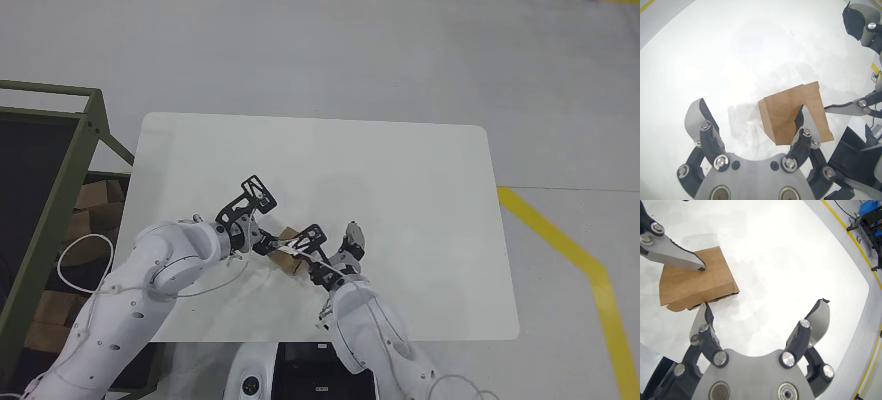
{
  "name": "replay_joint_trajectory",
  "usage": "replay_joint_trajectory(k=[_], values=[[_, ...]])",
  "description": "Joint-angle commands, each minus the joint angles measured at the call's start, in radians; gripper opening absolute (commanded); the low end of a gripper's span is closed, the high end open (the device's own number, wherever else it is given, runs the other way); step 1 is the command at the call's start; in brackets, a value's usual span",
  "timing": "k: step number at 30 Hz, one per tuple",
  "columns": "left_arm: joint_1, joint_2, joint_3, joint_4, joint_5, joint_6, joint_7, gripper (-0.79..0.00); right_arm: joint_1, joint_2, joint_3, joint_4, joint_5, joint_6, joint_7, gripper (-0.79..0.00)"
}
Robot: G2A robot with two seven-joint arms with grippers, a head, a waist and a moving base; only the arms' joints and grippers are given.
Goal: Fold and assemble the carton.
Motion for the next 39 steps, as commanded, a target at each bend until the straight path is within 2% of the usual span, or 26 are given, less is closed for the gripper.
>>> replay_joint_trajectory(k=[1, 39], values=[[0.000, 0.000, -0.001, 0.001, -0.001, -0.002, 0.000, 0.000, -0.001, 0.003, 0.000, -0.006, 0.010, 0.000, -0.003, 0.000], [-0.024, -0.010, 0.019, 0.025, -0.002, -0.011, -0.025, 0.000, 0.069, 0.003, -0.073, 0.057, 0.000, 0.052, 0.060, 0.000]])
